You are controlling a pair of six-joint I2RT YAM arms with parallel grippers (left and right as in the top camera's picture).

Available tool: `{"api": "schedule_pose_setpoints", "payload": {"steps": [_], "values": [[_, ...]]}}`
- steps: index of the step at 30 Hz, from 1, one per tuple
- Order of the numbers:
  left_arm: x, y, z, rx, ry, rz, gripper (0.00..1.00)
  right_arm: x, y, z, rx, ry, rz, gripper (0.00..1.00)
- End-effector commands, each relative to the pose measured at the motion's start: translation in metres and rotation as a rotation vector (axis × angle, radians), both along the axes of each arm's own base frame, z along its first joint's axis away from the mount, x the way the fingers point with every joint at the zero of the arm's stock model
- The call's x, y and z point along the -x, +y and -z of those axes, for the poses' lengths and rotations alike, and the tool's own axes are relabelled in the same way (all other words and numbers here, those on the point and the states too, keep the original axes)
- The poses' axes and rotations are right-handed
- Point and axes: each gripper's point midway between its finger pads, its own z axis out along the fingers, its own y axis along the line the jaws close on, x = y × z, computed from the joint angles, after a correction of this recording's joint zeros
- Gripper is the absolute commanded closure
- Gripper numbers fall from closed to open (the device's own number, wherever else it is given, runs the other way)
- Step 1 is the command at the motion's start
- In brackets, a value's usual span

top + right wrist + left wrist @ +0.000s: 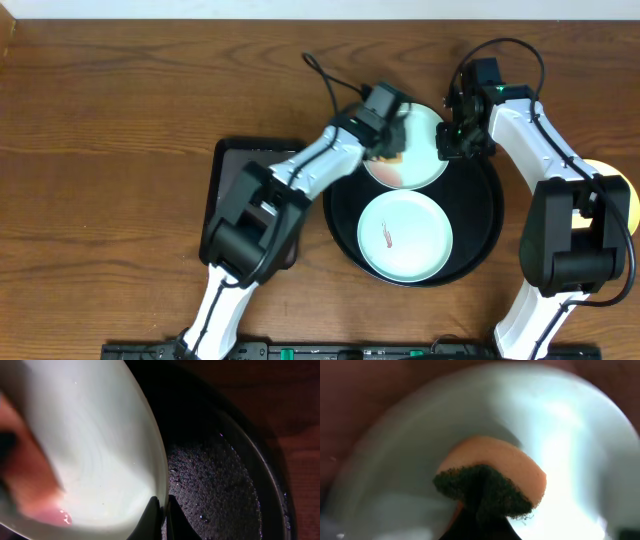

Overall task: Clean dirty plates on tray and stack at the side
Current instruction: 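Scrub the mint-green plate with the sponge while right gripper holds rim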

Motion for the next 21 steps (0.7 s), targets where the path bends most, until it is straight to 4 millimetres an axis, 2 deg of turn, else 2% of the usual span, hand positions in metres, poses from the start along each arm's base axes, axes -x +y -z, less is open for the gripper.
{"api": "schedule_pose_setpoints", "payload": {"steps": [1,4,7,10,13,14,15,21], "values": [[0.034,-0.031,0.016,0.035,0.085,0.038,0.92,0.004,0.001,-0.004,0.01,-0.002,-0.009,0.99],[0.043,-0.032,0.019,0.02,0.104,0.05,0.93,0.004,0.001,-0.004,0.01,-0.002,-0.009,0.99],[0.039,-0.017,0.024,-0.01,0.126,0.025,0.93,0.005,0.001,-0.004,0.01,0.003,-0.009,0.99],[0.028,0.012,0.031,-0.076,0.136,0.012,0.93,0.005,0.001,-0.004,0.01,0.004,-0.008,0.99],[0.007,0.058,0.038,-0.267,0.049,0.019,0.92,0.005,0.001,-0.004,0.011,0.004,-0.009,0.99],[-0.003,0.079,0.038,-0.37,0.0,0.009,0.93,0.005,0.001,-0.004,0.011,0.004,-0.009,0.99],[-0.007,0.085,0.037,-0.408,-0.023,0.012,0.93,0.005,0.001,-0.004,0.011,0.004,-0.009,0.99],[-0.01,0.082,0.034,-0.445,-0.068,0.059,0.92,0.004,0.001,-0.004,0.007,0.0,-0.009,0.99]]}}
